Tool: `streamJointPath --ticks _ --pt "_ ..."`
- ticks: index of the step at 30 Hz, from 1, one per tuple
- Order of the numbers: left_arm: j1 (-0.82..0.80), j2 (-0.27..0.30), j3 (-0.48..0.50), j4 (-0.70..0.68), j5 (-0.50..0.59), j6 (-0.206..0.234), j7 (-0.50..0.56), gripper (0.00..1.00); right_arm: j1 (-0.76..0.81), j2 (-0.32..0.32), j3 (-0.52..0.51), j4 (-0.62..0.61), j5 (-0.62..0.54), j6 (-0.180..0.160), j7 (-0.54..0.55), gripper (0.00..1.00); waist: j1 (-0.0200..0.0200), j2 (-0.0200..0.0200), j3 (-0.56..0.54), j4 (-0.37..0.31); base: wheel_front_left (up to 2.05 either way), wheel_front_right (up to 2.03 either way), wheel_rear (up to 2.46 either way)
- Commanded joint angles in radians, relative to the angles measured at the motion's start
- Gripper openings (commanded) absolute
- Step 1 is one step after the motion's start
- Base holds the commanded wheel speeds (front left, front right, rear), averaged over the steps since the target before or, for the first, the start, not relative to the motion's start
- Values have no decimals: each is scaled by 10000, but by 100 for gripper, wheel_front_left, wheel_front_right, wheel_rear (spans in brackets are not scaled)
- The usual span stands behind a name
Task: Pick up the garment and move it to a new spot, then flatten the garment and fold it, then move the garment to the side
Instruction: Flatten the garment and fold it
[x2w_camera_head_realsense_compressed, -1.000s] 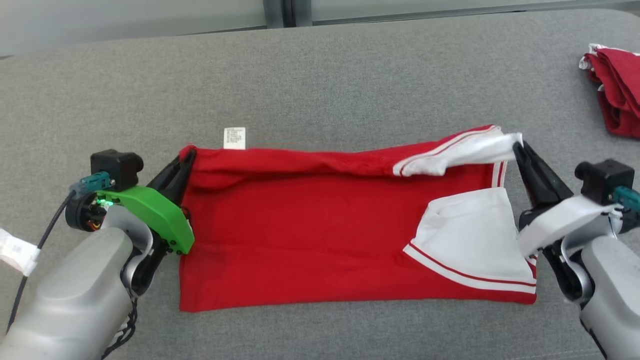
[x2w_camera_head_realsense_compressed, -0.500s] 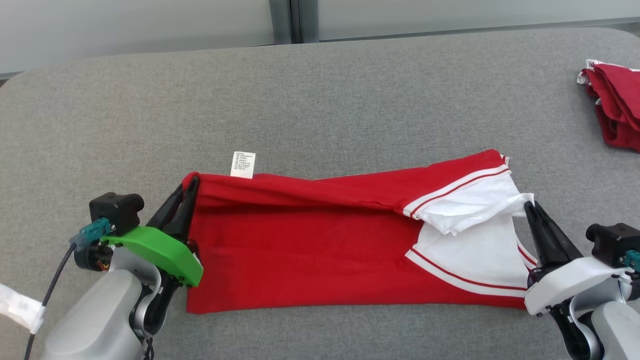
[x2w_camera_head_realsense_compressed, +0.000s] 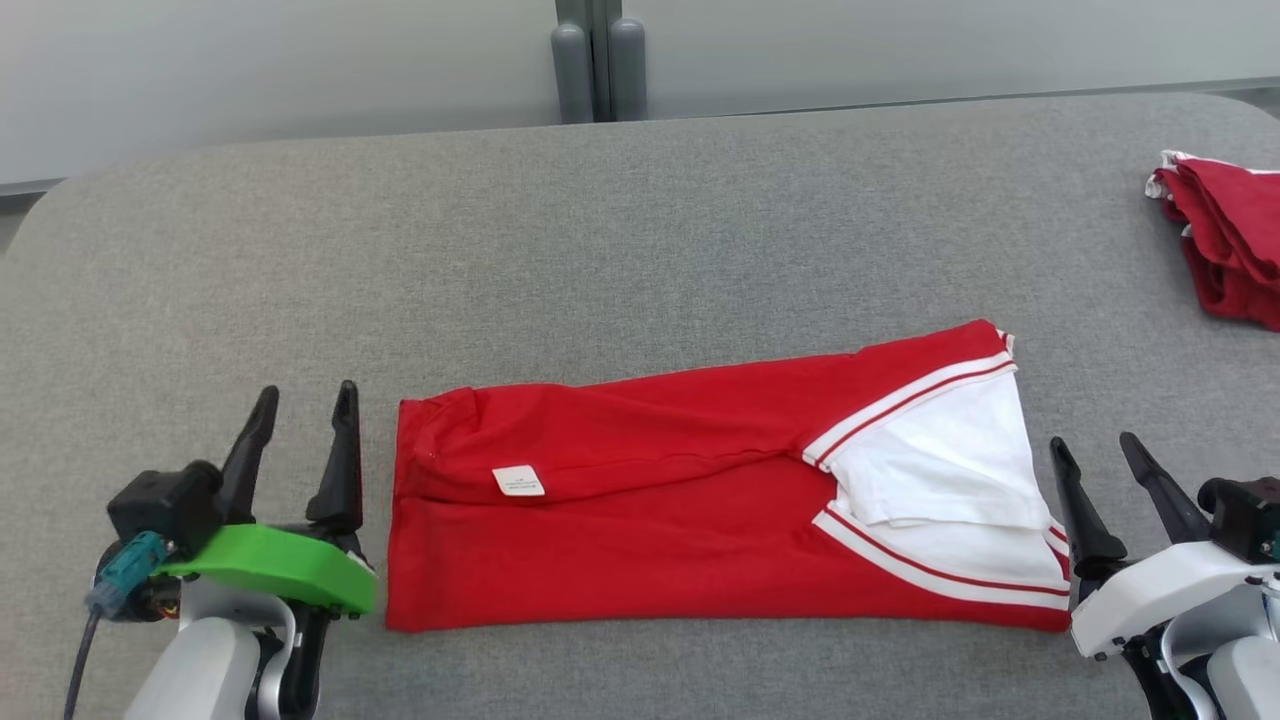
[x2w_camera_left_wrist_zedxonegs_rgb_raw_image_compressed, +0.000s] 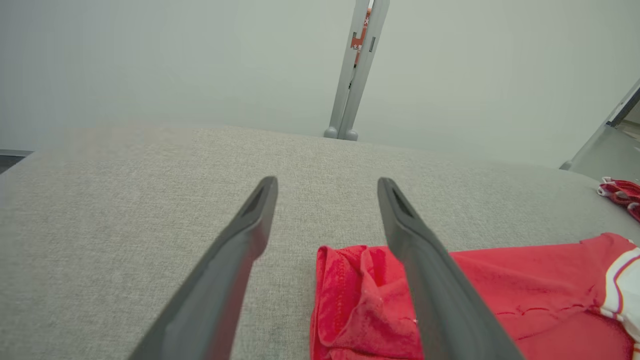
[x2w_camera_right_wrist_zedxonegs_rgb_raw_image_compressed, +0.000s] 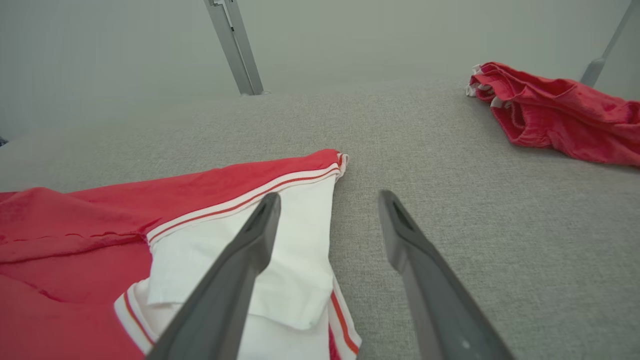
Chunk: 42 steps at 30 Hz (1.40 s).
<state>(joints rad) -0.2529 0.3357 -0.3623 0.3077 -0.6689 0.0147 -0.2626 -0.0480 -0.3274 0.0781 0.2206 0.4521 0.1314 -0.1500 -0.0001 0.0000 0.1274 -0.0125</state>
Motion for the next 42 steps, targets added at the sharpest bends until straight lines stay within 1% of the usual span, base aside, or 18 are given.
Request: streamJointPath --ticks 1,3,6,12,14,20,27,28,29,30,31,37,42 --pt "331 -186 453 -265 448 41 -23 100 -155 -41 -15 122 -165 -17 85 100 1 0 4 66 0 0 0" --pt "590 -411 1092 -695 1180 103 -23 100 -337 -39 2 318 -213 -17 158 100 1 0 29 123 0 0 0" --pt "981 -828 1878 -1217 2068 41 -23 100 -632 -54 89 711 -313 -17 303 100 1 0 71 215 0 0 0" --pt "1611 -1712 3278 -1834 3461 -376 -23 100 -1361 -120 463 1792 -340 -17 540 100 1 0 166 410 0 0 0" --pt "1774 -1980 3624 -1922 3717 -526 -23 100 -1587 -157 635 2162 -294 -17 601 100 1 0 192 476 0 0 0" --pt "2077 -2478 4316 -1947 4401 -973 -23 100 -2106 -245 1019 3266 -11 -19 797 100 1 0 254 689 0 0 0" --pt "2153 -2750 4592 -1782 4824 -1231 -23 100 -2355 -312 1736 4221 634 -19 1349 100 1 0 311 843 0 0 0" --pt "2147 -2754 4606 -1774 4894 -1267 -23 100 -2383 -312 1848 4331 774 -19 1437 97 1 0 310 849 0 0 0" --pt "2157 -2758 4642 -1746 4928 -1273 -23 100 -2387 -317 1970 4409 871 -19 1540 67 1 0 304 852 0 0 0" --pt "2178 -2776 4682 -1714 4950 -1290 -23 100 -2420 -341 2102 4487 1003 -17 1617 16 1 0 295 853 0 0 0" --pt "2190 -2785 4701 -1699 4977 -1300 -23 100 -2443 -363 2204 4511 1108 -17 1639 0 1 0 284 852 0 0 0" --pt "2290 -2835 4804 -1604 5086 -1365 -24 100 -2548 -576 2692 4628 1657 -19 1677 0 1 0 111 767 0 0 0" --pt "2336 -2846 4799 -1586 5134 -1403 -24 100 -2694 -1055 2564 4834 2013 -30 1427 0 1 0 -66 669 0 0 0"
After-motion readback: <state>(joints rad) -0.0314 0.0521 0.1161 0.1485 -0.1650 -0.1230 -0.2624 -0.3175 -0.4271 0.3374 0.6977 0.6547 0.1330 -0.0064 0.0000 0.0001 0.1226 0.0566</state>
